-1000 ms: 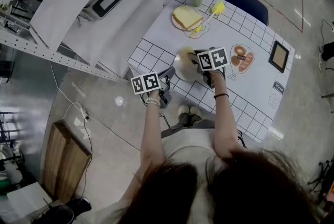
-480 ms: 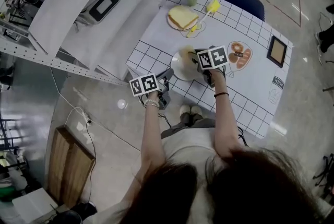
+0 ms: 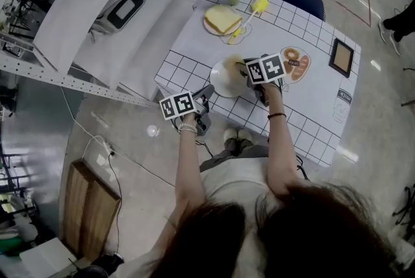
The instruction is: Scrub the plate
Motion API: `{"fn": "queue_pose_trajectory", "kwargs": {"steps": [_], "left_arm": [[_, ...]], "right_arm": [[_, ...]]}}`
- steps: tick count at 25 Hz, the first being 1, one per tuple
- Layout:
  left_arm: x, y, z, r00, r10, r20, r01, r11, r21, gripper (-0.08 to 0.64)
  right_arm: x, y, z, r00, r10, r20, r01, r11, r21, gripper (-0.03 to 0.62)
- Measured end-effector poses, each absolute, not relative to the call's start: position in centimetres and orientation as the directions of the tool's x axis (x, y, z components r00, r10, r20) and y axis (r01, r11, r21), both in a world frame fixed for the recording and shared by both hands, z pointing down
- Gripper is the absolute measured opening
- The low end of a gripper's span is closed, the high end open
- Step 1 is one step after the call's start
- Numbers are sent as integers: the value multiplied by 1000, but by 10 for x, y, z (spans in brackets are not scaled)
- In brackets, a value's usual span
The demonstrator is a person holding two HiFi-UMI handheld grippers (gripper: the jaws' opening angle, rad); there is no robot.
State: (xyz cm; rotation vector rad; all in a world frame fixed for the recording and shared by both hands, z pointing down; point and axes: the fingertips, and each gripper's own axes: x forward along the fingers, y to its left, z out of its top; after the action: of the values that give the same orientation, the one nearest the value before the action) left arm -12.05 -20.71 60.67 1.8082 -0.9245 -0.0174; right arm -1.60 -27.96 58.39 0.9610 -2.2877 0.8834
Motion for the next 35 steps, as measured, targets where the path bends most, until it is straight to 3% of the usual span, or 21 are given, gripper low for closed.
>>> {"fn": "queue_pose_trajectory", "kwargs": {"steps": [35], "left_arm": [[-116,-189,606,678,-651,342,-518,-92,851,11]], "right_arm": [[-3,-234,587,-610,-277,743,-719,588,-372,80]]}}
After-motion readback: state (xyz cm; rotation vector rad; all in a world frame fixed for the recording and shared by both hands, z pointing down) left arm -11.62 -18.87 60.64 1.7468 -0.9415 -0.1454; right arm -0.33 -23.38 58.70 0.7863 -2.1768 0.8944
